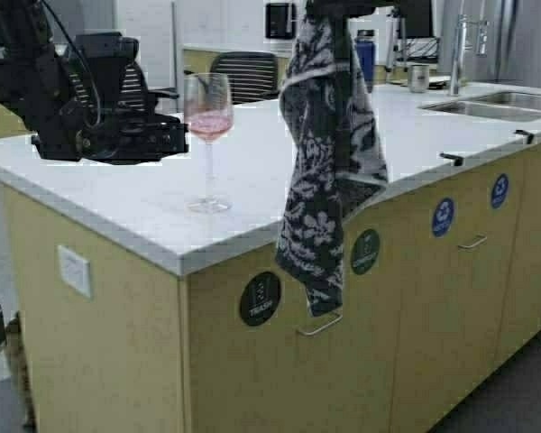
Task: Get the cloth and wipe up the spill under the wine glass
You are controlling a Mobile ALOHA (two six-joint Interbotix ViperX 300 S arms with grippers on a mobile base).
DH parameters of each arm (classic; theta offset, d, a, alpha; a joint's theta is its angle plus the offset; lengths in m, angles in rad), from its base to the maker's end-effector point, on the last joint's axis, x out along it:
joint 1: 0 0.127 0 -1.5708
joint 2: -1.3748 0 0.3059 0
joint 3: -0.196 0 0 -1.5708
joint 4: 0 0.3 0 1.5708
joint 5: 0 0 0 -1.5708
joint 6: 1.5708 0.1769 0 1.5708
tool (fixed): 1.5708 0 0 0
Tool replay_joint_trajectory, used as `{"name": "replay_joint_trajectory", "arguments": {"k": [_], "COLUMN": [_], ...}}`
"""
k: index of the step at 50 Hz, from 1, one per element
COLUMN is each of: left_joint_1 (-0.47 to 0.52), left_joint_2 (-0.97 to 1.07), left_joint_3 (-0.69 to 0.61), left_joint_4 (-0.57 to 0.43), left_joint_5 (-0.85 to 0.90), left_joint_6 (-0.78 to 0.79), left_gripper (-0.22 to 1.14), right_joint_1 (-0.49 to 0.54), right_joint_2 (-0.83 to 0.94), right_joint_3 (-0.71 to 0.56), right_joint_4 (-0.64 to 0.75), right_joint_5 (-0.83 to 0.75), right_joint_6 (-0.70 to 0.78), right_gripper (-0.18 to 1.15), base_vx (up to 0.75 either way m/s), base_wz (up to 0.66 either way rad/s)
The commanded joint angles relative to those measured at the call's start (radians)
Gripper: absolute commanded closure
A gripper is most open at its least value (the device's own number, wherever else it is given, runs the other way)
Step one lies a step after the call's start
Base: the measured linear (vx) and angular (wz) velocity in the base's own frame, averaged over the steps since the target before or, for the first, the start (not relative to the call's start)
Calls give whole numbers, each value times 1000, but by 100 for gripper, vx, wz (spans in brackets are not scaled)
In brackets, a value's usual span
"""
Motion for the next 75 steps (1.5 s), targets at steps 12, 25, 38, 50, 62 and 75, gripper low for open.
{"name": "replay_joint_trajectory", "arguments": {"k": [12,25,38,50,62,75], "left_joint_1": [-3,-3,-8,-8,-9,-9], "left_joint_2": [32,80,141,236,334,388], "left_joint_3": [9,11,52,38,-48,-153], "left_joint_4": [3,3,3,-25,-34,-48], "left_joint_5": [-34,-49,-224,-344,-390,-391], "left_joint_6": [2,29,63,69,75,80], "left_gripper": [50,3,-9,-9,-9,-9], "right_joint_1": [2,2,3,3,3,3], "right_joint_2": [-18,-18,-18,-17,2,26], "right_joint_3": [-6,-6,-5,2,2,-5], "right_joint_4": [3,3,3,3,3,3], "right_joint_5": [-14,-14,-14,-17,-38,-48], "right_joint_6": [3,0,5,6,6,6], "right_gripper": [90,90,90,90,90,90], "base_vx": [16,13,11,10,8,5], "base_wz": [-9,-4,-2,-1,-1,0]}}
